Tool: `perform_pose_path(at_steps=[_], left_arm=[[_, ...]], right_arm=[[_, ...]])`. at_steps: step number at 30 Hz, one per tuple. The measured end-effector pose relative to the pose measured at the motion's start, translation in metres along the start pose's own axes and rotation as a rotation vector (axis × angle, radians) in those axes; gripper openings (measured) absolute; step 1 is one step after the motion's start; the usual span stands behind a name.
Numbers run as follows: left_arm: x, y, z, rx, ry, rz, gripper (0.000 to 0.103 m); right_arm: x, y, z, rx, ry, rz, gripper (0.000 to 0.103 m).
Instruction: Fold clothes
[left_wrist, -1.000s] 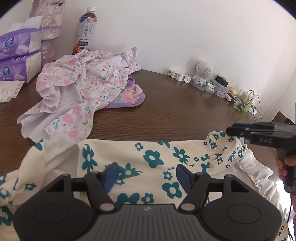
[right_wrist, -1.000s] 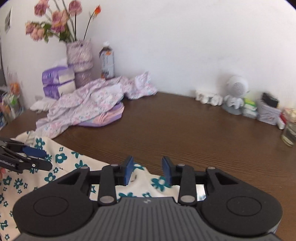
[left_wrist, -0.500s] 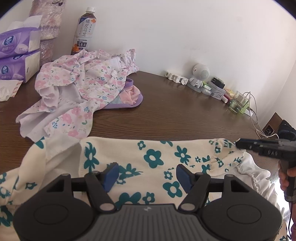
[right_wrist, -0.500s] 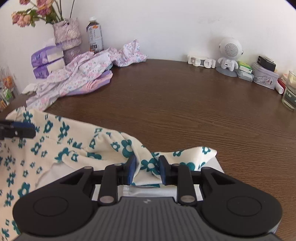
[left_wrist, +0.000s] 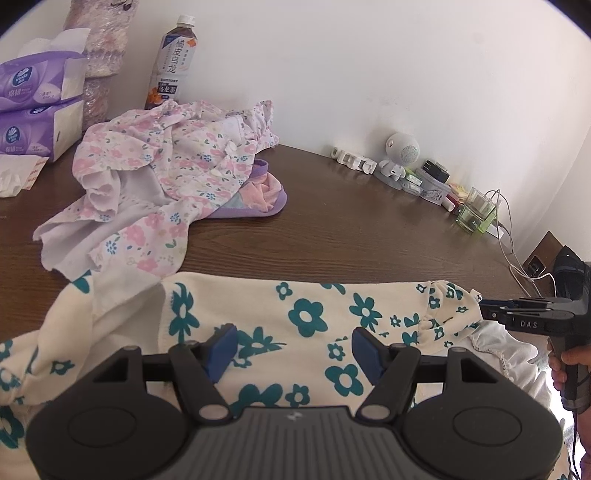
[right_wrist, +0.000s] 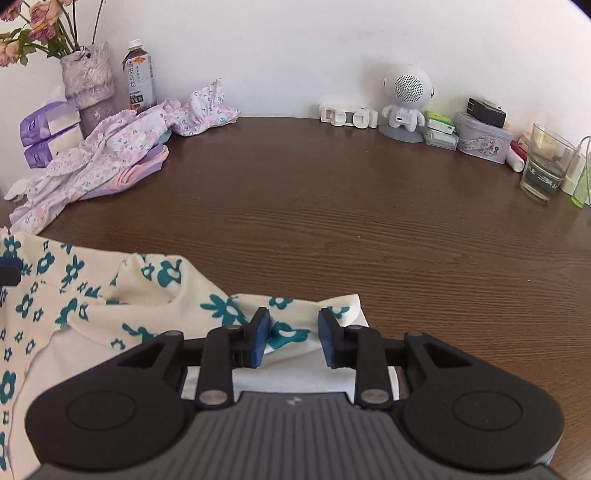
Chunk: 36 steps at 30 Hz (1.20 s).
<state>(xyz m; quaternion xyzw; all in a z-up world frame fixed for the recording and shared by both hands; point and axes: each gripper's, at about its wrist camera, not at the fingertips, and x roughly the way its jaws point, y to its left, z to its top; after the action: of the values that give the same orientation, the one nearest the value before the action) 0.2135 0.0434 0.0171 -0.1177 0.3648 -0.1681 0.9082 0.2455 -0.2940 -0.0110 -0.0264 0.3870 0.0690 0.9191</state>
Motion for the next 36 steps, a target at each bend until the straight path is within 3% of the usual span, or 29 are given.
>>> perform_pose_path(at_steps=[5, 11, 12, 15, 17, 18, 21, 24, 26, 32, 33, 34, 36], left_arm=[[0.000, -0.002, 0.000, 0.016, 0.002, 0.010, 0.067], [-0.003, -0.006, 0.006, -0.012, 0.006, -0.003, 0.063], [-0.004, -0.010, 0.006, 0.018, 0.007, -0.002, 0.060], [-0.004, -0.023, 0.005, 0.108, 0.011, 0.004, 0.039], [-0.007, -0.025, 0.001, 0.155, 0.024, 0.007, 0.018], [-0.008, -0.025, -0.001, 0.171, 0.031, 0.012, 0.017], [-0.013, -0.010, -0.010, 0.161, 0.056, 0.053, 0.017], [-0.023, 0.008, -0.013, 0.142, 0.050, 0.084, 0.012], [-0.031, 0.019, -0.014, 0.112, 0.047, 0.094, 0.012], [-0.049, 0.042, -0.016, 0.032, 0.030, 0.100, 0.012], [-0.052, 0.041, -0.017, 0.031, 0.026, 0.119, 0.012], [-0.055, 0.038, -0.017, 0.042, 0.024, 0.132, 0.022], [-0.059, 0.030, -0.021, 0.076, 0.018, 0.094, 0.024]], right_arm=[[-0.010, -0.002, -0.004, 0.025, -0.028, -0.004, 0.028], [-0.026, 0.034, 0.009, -0.056, -0.083, 0.116, 0.039], [-0.029, 0.040, 0.011, -0.070, -0.093, 0.137, 0.039], [-0.037, 0.059, 0.017, -0.112, -0.120, 0.198, 0.039], [-0.029, 0.088, 0.017, -0.206, -0.093, 0.240, 0.039], [-0.023, 0.102, 0.016, -0.254, -0.081, 0.253, 0.039], [-0.010, 0.124, 0.011, -0.342, -0.067, 0.238, 0.039], [-0.001, 0.114, 0.005, -0.308, -0.039, 0.219, 0.040], [0.002, 0.102, 0.001, -0.261, -0.033, 0.232, 0.049], [0.002, 0.091, -0.006, -0.230, -0.049, 0.236, 0.049], [0.002, 0.091, -0.005, -0.228, -0.049, 0.235, 0.049], [0.002, 0.091, -0.005, -0.226, -0.049, 0.235, 0.049], [0.003, 0.092, -0.005, -0.223, -0.052, 0.234, 0.049]])
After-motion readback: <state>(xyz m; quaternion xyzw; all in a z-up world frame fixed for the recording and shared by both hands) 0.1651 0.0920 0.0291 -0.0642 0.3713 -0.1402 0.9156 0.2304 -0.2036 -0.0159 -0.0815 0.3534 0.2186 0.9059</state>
